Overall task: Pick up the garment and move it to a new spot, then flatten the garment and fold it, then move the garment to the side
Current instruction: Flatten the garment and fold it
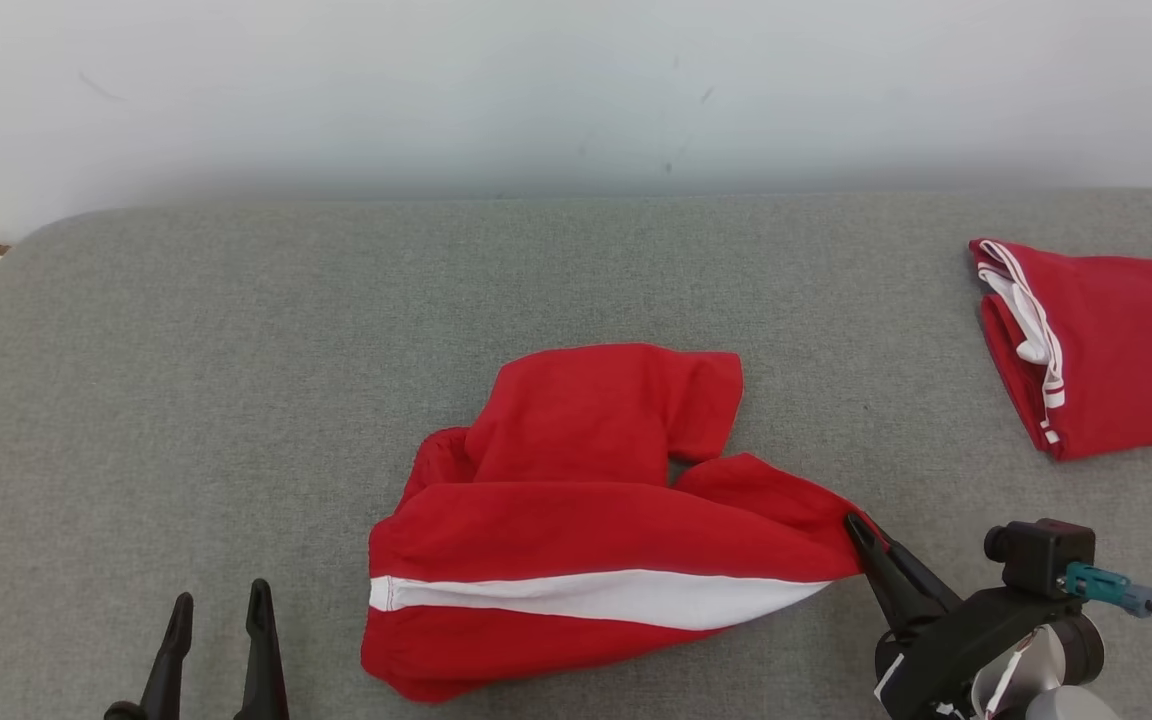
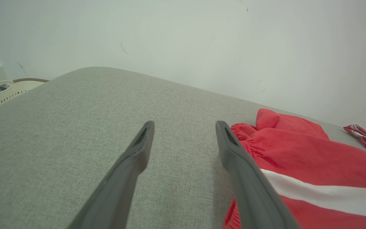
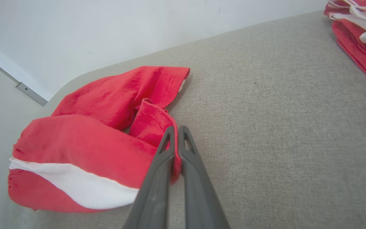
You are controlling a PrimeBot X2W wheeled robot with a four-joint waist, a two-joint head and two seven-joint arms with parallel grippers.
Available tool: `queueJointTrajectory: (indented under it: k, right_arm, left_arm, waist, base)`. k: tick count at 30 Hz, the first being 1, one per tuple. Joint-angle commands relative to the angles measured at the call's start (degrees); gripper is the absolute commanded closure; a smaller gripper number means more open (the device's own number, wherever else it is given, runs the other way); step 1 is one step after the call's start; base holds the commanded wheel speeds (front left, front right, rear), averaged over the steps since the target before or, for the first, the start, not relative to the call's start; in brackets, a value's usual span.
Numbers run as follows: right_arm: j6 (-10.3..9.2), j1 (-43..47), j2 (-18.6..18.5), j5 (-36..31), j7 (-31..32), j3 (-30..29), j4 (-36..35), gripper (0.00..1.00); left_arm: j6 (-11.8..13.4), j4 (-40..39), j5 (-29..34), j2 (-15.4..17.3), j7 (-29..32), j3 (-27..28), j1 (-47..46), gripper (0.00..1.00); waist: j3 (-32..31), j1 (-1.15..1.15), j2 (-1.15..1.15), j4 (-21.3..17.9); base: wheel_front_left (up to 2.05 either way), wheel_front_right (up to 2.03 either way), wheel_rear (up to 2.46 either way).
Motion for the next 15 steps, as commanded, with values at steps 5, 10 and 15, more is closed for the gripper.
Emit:
queueJointTrajectory:
  k: [5,10,15]
  right_arm:
    - [0.03,0.68,1.90,1.80,2.41,-1.16,-3.79,1.00]
    - [0.03,-1.81,3.14,2.26,3.00,-0.12,-2.75,1.00]
    - [0.03,-6.84,5.33,3.67,1.48,1.17,2.98,1.00]
  left_arm:
    - [-0.39,0.60,0.15,-0.16,-0.21,0.08,0.50,0.00]
    - [-0.39,0.94,0.13,-0.20,-0.21,-0.23,0.06,0.00]
    - [-0.45,1.36,-0.26,-0.24,-0.21,-0.87,-0.41,0.00]
  waist:
    - [-0.36,0.00,0.00,0.55]
    - [-0.34,0.00,0.00,1.11]
    - [0.07,0.00,0.00,2.08]
  base:
    - [0.00,0.00,0.00]
    - [0.00,0.00,0.00]
    - [0.00,0.00,0.00]
